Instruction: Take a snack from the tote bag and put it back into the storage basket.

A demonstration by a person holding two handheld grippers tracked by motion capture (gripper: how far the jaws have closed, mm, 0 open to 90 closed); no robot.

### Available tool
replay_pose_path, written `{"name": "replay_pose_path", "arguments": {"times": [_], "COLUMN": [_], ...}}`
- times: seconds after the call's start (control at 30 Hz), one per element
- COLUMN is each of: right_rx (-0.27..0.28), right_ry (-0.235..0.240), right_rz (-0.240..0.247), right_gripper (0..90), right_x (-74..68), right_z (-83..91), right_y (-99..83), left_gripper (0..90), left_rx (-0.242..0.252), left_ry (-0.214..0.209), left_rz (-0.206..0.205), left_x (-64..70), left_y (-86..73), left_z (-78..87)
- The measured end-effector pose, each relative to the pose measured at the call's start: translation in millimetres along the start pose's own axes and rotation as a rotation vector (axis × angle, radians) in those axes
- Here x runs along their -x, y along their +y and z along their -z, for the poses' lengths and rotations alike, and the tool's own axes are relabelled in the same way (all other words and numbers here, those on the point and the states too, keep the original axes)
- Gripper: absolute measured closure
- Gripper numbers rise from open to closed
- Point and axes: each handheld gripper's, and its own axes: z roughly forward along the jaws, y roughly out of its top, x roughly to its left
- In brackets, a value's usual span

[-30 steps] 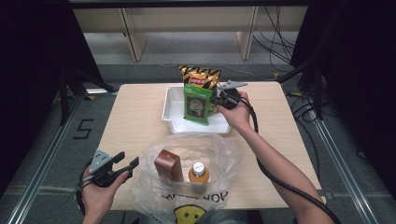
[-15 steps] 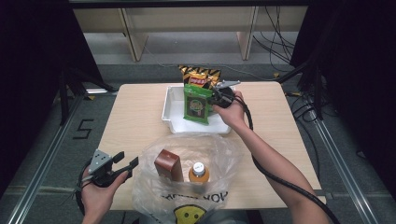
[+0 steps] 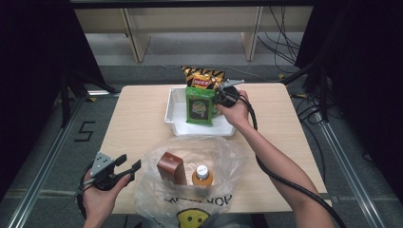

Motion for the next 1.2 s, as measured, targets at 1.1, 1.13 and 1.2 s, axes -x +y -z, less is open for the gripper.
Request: {"name": "replay_pose_path", "arguments": {"times": [1.1,1.13,1.2], "right_rx": [0.058,0.070,0.059], "right_ry": [0.172,0.173,0.190], "right_rz": [-0.021,-0.025,-0.023], "right_gripper": [41.7,41.5,40.5], "right_x": [-44.8,-46.9,-48.6], "right_z": [85.6,86.9,91.8], "right_y": [-29.7,-31.9,-35.2], "left_gripper": [36.2,36.2,36.2], "left_rx": [0.017,0.017,0.016], "left_ry": [-0.008,-0.006,-0.006], "left_rz": [-0.010,-0.011,-0.011], "left_x": [3.6,3.7,3.7], "left_y": [1.4,1.4,1.3], "left_z": [0.8,0.9,0.9]}}
